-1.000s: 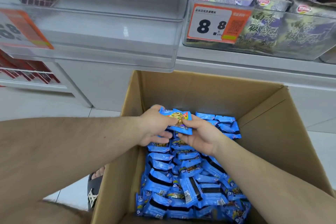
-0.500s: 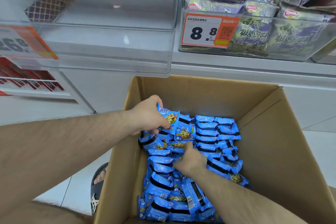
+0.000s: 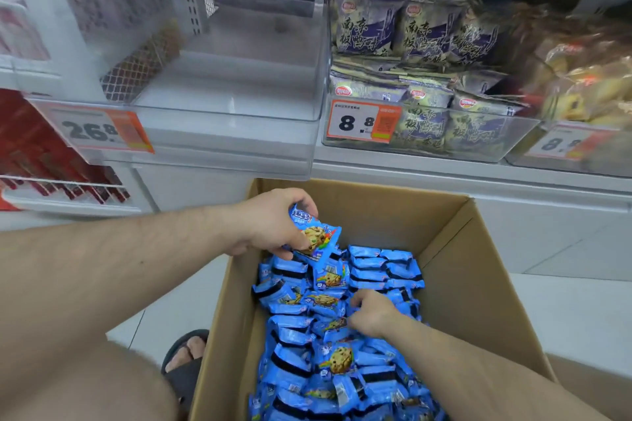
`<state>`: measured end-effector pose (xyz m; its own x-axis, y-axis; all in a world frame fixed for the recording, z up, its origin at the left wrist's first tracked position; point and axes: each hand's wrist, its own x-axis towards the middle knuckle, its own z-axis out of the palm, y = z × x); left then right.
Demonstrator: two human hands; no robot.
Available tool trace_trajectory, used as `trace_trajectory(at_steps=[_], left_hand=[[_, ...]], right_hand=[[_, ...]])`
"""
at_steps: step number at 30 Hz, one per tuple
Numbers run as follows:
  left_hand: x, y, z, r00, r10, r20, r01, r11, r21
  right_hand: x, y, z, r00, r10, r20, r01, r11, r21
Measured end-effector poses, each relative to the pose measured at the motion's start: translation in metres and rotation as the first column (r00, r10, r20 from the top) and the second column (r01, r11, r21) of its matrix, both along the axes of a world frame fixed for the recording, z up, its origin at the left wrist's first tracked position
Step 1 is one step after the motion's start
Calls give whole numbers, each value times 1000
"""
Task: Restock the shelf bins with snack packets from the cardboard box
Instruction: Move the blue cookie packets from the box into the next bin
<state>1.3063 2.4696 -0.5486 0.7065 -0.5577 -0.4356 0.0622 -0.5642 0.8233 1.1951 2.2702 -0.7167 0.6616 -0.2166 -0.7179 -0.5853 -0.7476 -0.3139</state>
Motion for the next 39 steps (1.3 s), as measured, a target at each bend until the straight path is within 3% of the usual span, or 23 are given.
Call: trace_trajectory(at_steps=[2, 5, 11, 14, 17, 19, 21, 23, 26, 29, 31, 36, 39], left_hand=[[-8, 4, 1, 1000, 4, -16, -4, 1000, -27], [-14, 8, -1, 999, -9, -44, 7, 999, -48], [-9, 13, -4, 997, 9, -71, -14, 997, -73], [-3, 22, 0, 997, -9, -83, 2, 996, -86], [3, 33, 7, 997, -42, -58, 36, 994, -100], [9, 39, 15, 999, -43, -29, 39, 993, -114], [16, 43, 24, 1000, -7, 2, 7, 989, -147], [21, 46, 33, 999, 41, 24, -36, 980, -194], [22, 47, 46, 997, 81, 10, -75, 957, -280], [21, 50, 54, 997, 71, -20, -74, 940, -332], [19, 53, 58, 999, 33, -42, -47, 924, -378], [14, 66, 68, 987, -124, -103, 56, 864, -501], [13, 70, 75, 998, -65, -9, 52, 872, -487]], right_hand=[[-10, 14, -15, 989, 132, -66, -130, 991, 25], [-24, 26, -35, 896, 416, -154, -426, 904, -38], [-20, 28, -39, 871, 481, -97, -490, 851, -189], [1, 14, -10, 943, 334, 16, -331, 940, -79], [27, -4, 49, 959, 73, 274, -84, 996, 29], [35, -5, 92, 840, -182, 512, 80, 973, 215], [38, 2, 129, 658, -430, 618, 136, 875, 464], [39, 12, 157, 531, -574, 623, 91, 770, 632], [36, 29, 191, 491, -634, 598, -105, 638, 763], [37, 45, 215, 501, -535, 681, -290, 637, 714], [41, 53, 224, 509, -405, 759, -346, 711, 612], [54, 70, 235, 471, -154, 869, -270, 912, 308], [62, 74, 249, 403, 11, 915, -263, 959, 105]])
